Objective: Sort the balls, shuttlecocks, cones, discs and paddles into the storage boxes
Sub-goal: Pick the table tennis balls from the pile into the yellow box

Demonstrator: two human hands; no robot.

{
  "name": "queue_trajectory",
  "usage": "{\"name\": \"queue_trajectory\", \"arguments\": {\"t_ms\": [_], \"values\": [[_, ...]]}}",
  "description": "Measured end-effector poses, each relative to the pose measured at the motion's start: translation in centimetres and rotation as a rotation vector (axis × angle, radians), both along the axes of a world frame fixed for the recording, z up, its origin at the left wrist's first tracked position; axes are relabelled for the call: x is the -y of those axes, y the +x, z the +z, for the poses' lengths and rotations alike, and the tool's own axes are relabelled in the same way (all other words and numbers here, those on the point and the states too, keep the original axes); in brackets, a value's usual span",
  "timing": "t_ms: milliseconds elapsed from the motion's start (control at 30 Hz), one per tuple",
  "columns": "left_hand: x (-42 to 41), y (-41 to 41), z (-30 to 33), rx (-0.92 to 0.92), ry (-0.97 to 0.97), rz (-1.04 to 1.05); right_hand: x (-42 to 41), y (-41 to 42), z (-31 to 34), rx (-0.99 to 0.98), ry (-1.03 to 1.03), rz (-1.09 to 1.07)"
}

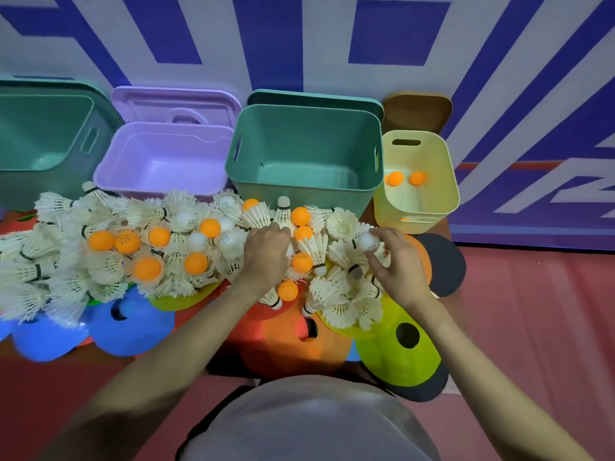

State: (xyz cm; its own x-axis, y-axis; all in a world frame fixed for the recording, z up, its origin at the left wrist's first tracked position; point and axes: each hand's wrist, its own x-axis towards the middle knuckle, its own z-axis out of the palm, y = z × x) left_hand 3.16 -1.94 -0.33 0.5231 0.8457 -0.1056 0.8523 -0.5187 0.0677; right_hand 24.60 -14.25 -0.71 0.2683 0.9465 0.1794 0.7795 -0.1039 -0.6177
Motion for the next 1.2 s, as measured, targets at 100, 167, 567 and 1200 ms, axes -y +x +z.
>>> {"name": "queue_trajectory", "arguments": {"t_ms": [100,167,567,1200], "values": [[-0.3,0.4,1.0,-0.043,-0.017,0.014,0.6,2.0,-0.1,-0.012,0.026,-0.045],[-0.6,0.7,1.8,-0.126,-0.003,0.014,0.8,3.5,-0.2,-0.010,0.037,-0.069],[-1.3,16.1,6.3,0.480,-0.153,-0.187,-2.2,11.9,-0.7,-0.080,0.100,-0.320],[-3.0,13.4,4.2,0.544,-0.135,-0.189,-3.9,7.2,-0.2,0.013,-0.047,-0.054]]}}
